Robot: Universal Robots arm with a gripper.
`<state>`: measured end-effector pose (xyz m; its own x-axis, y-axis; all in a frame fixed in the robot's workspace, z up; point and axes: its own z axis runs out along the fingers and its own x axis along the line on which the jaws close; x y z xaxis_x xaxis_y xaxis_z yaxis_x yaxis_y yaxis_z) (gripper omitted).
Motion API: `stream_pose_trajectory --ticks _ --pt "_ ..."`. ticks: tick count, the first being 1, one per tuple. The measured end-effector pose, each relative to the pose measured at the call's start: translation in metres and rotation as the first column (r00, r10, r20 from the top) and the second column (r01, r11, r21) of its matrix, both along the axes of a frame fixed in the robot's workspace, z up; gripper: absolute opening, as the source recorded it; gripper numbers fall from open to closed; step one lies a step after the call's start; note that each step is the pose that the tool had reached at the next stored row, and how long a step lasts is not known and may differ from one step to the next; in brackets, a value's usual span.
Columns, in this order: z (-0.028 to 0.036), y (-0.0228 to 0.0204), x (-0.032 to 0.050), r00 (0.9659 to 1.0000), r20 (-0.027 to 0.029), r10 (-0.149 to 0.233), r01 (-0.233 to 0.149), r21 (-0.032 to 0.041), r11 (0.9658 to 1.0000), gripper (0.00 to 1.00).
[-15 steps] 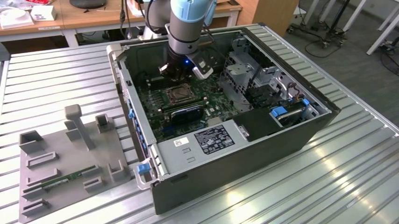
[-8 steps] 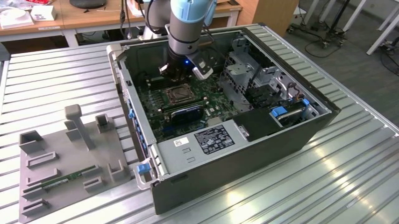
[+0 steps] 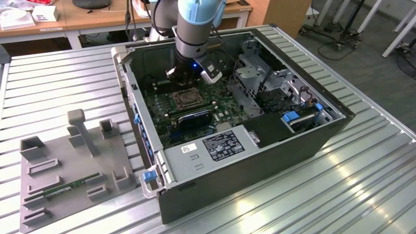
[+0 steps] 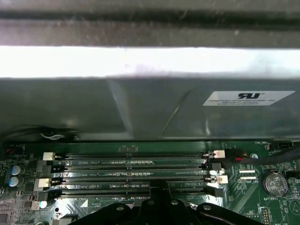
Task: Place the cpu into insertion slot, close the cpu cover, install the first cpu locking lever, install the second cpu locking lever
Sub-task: 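Install the first cpu locking lever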
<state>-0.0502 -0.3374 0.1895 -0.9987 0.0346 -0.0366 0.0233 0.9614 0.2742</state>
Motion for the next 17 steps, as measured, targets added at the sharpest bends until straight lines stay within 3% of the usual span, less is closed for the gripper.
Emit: stream_pose_trajectory --ticks 4,12,17 --pt "0.0000 0.0007 0.0000 1.0000 0.0001 0.000 0.000 0.0063 1.0000 0.11" --pt "0.0010 0.0028 0.0001 1.0000 0.0004 0.000 0.000 0.0077 1.0000 0.11" --pt "0.0069 0.0030 0.0000 1.0000 0.0003 0.000 0.000 0.0075 1.0000 0.11"
